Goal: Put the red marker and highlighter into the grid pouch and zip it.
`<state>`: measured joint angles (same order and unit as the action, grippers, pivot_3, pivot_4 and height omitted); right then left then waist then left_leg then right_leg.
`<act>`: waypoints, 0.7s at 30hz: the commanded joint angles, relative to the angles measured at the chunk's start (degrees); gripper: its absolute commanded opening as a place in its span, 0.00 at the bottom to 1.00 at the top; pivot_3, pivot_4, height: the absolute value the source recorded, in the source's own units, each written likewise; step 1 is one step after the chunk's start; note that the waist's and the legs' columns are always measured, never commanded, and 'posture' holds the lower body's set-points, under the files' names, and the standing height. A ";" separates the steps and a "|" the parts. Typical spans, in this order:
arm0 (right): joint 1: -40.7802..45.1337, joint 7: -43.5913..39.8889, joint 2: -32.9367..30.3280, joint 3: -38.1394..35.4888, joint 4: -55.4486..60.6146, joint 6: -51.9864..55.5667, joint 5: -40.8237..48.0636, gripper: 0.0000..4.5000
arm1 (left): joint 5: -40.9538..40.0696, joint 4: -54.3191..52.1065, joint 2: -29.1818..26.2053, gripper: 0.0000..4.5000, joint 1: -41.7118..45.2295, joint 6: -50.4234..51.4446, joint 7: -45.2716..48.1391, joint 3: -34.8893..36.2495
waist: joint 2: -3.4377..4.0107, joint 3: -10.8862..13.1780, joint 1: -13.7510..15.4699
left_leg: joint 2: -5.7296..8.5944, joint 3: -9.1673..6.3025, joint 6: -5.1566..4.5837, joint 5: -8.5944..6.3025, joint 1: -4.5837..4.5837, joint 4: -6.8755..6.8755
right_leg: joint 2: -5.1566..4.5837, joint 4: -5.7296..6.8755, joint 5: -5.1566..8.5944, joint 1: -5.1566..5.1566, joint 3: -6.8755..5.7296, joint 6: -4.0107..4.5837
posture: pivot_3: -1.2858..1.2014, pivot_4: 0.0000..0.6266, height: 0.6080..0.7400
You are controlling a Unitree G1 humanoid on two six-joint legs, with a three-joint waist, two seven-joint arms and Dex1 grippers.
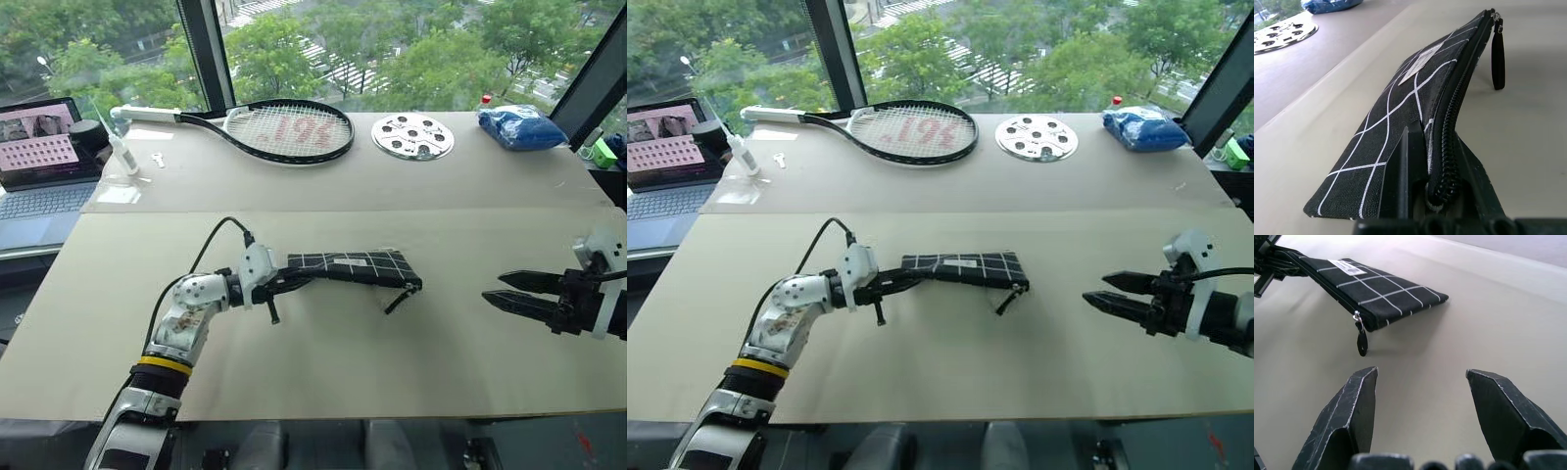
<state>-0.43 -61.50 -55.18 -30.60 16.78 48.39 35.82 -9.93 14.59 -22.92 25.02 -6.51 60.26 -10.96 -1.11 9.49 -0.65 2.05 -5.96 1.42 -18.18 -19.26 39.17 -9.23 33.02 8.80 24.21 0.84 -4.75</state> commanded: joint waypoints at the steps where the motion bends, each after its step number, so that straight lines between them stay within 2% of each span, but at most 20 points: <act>1: -0.59 2.11 1.10 -1.11 3.65 -0.86 1.39 0.72 | 2.41 1.88 0.38 0.18 1.27 -1.98 0.83 -2.29 | 0.00 0.00 0.03 | 0.00 0.00 0.00 0.00 -0.01 0.00 | 0.00 0.00 0.00 0.00 0.00 0.00 | 0.52 0.24 1.00; 2: -0.72 2.53 1.27 -0.91 4.01 -0.78 1.50 0.72 | 2.14 1.97 0.32 0.19 1.28 -1.42 1.44 -2.52 | -0.01 0.00 0.04 | 0.00 0.00 0.00 0.00 -0.01 0.01 | -0.01 0.00 0.00 0.01 0.00 0.00 | 0.52 0.24 1.00; 6: -0.61 3.55 1.27 -0.71 4.14 -0.71 1.82 0.72 | 1.21 0.94 -0.42 0.50 0.47 0.37 1.87 -1.79 | 0.00 0.00 0.04 | 0.01 -0.01 0.00 0.00 -0.02 0.03 | -0.01 0.01 0.00 0.02 0.00 0.00 | 0.52 0.24 1.00; 10: 0.33 3.94 0.66 -0.30 2.22 -1.40 1.36 0.72 | -8.64 -8.46 -3.36 0.81 -2.90 13.11 4.17 3.03 | 0.00 0.00 -0.19 | 0.00 -0.01 -0.01 0.00 -0.02 0.03 | 0.00 0.03 0.00 0.04 0.00 -0.01 | 0.52 0.24 1.00; 12: 1.42 4.13 0.56 0.06 0.68 -2.09 1.00 0.72 | -14.11 -13.50 -5.97 0.81 -4.69 20.86 3.66 6.95 | 0.00 0.00 -0.25 | -0.02 -0.02 -0.01 0.00 -0.01 0.02 | 0.00 0.06 0.01 0.07 0.00 -0.01 | 0.52 0.24 1.00; 16: 3.30 4.20 0.46 1.06 -1.85 -3.59 0.60 0.72 | -24.12 -20.01 -7.93 0.81 -6.84 34.33 -4.97 17.55 | 0.01 0.01 -0.26 | -0.03 -0.02 -0.01 0.00 0.00 0.02 | 0.00 0.10 0.02 0.08 0.00 -0.04 | 0.52 0.24 1.00; 21: 6.32 4.44 1.36 4.87 -5.94 -6.55 -1.22 0.72 | -33.95 -20.87 -11.14 0.81 -11.98 44.49 -11.37 32.03 | 0.01 0.01 -0.39 | -0.03 -0.03 -0.01 0.00 0.03 0.02 | 0.01 0.09 0.03 0.08 0.00 -0.04 | 0.52 0.24 1.00</act>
<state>4.62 -57.20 -53.64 -26.12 11.44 43.99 35.08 -40.67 -4.93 -33.05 14.27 35.66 50.59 16.18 -1.10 9.49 -1.04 2.00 -5.99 1.41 -18.19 -19.24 39.19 -9.19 33.11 8.84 24.30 0.84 -4.78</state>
